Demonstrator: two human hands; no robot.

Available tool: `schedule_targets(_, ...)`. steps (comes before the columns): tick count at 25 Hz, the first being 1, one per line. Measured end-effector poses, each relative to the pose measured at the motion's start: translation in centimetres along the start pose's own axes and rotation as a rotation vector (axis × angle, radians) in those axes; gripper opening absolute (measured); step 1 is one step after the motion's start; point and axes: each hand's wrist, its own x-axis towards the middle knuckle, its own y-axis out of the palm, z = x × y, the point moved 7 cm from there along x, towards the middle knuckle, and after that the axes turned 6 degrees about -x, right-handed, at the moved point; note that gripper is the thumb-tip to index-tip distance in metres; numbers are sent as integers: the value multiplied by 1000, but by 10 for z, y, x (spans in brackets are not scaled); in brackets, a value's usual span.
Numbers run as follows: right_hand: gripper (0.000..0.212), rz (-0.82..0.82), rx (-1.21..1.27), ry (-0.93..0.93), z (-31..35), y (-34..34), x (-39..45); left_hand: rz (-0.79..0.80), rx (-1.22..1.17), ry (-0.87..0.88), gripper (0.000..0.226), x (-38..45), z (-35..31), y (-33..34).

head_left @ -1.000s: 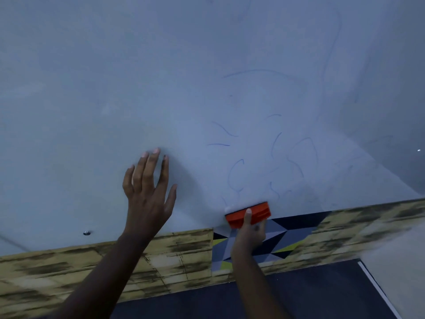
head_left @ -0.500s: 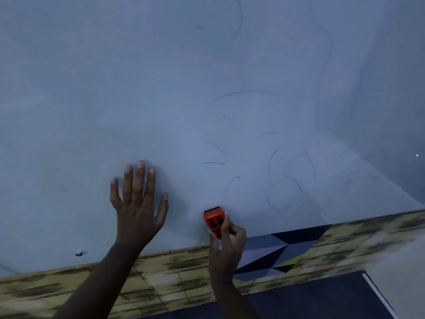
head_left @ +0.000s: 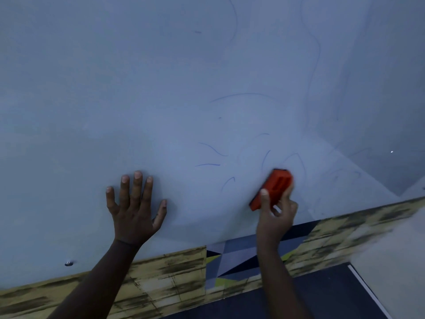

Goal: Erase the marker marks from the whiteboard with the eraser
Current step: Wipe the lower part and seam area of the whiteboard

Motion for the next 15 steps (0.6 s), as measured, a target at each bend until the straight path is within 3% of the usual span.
schedule_targets(2, 67, -74, 84, 135, 1, -10, 20, -7, -1, 9, 80, -1, 0, 0)
schedule_targets(5, 68, -62, 77, 79, 28, -5, 20, -22, 5, 13, 78, -3, -1, 1)
schedule_targets(10, 75, 174, -133, -445, 100, 43, -41, -24, 20, 4, 78, -5, -3, 2)
schedule_targets(15, 72, 313, -397, -776, 123, 75, -101, 6, 8, -3, 78, -2, -2, -1)
